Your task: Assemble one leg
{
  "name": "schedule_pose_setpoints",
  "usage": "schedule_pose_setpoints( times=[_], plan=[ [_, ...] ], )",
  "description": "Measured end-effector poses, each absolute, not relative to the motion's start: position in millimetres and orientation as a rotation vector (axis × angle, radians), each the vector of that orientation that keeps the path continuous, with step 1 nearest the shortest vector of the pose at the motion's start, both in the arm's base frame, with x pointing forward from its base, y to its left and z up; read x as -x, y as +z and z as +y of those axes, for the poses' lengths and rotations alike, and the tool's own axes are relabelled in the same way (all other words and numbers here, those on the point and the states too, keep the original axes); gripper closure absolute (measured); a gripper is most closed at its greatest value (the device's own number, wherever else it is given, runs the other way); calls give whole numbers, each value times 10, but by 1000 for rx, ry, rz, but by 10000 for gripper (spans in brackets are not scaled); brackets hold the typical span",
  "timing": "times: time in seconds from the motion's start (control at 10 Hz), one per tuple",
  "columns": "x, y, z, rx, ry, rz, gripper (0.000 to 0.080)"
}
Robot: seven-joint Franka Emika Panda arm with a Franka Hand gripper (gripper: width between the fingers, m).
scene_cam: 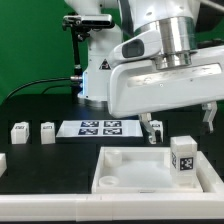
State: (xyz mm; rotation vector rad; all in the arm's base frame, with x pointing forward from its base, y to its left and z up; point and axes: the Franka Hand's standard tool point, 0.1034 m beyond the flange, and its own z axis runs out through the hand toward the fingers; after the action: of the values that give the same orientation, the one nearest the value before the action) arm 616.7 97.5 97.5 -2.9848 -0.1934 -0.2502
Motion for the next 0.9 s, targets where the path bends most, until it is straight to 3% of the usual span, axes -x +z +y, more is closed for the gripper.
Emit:
schedule_pose_setpoints(
  times=[0.3,0.9],
  plan=[
    [-6113,990,949,2970,191,-104,150],
    [-6286,897,961,2962,210,-63,150]
  ],
)
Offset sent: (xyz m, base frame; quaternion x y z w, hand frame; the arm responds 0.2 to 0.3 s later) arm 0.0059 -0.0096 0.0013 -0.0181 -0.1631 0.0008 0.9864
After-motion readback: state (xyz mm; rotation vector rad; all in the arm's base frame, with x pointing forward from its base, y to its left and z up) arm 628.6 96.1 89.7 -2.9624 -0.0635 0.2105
